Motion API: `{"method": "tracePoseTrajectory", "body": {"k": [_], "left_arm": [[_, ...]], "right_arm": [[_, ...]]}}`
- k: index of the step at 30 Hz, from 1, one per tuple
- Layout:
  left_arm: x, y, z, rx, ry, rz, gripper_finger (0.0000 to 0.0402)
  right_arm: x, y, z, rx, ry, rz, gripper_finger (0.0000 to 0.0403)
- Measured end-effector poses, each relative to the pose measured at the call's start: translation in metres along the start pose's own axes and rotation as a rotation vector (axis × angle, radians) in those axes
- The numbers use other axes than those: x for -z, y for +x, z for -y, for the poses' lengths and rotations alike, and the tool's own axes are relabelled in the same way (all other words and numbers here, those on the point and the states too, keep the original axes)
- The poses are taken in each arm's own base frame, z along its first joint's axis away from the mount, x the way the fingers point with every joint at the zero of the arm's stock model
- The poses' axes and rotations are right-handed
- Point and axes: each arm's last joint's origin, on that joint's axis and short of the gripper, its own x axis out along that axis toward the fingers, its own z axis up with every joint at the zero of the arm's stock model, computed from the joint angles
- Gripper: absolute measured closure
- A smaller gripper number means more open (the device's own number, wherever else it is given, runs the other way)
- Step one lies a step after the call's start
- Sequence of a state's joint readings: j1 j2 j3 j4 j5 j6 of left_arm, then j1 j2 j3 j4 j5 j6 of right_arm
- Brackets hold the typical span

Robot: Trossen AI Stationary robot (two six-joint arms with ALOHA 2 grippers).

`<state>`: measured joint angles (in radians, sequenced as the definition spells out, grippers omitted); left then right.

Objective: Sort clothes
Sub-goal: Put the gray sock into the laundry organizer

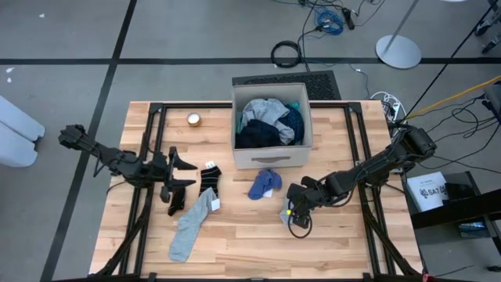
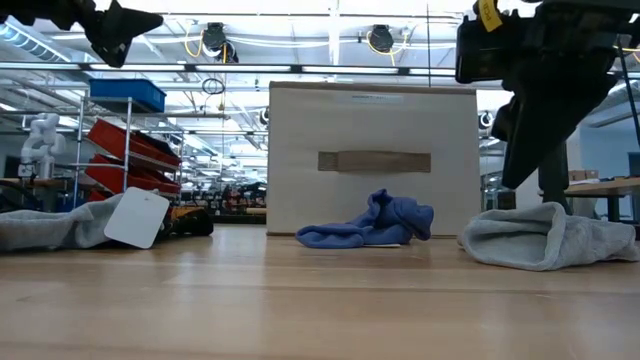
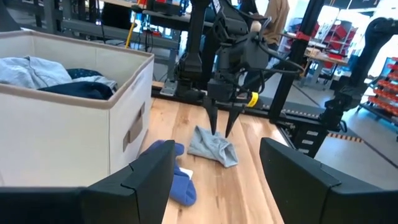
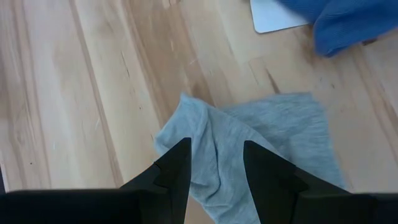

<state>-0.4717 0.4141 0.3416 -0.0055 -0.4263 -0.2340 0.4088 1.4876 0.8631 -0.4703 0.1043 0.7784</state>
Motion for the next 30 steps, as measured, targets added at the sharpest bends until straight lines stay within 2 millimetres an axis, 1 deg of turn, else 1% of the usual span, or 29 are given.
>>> {"method": "tracePoseTrajectory", "body": {"k": [11,30], "left_arm": [[0.003,0.0039,0.0012,-0.002,0.012,-0.026,0.0157],[0.0006,0.0039,0.0021,0.013,0.003,-0.005,0.0157]], "right_arm": [[-0.0003,0.0,-0.0003,-0.002,-0.004,0.003,0.027],[-0.0014,-0.0002,-0.0014,-0.013,-0.003,0.014,0.0271]]}}
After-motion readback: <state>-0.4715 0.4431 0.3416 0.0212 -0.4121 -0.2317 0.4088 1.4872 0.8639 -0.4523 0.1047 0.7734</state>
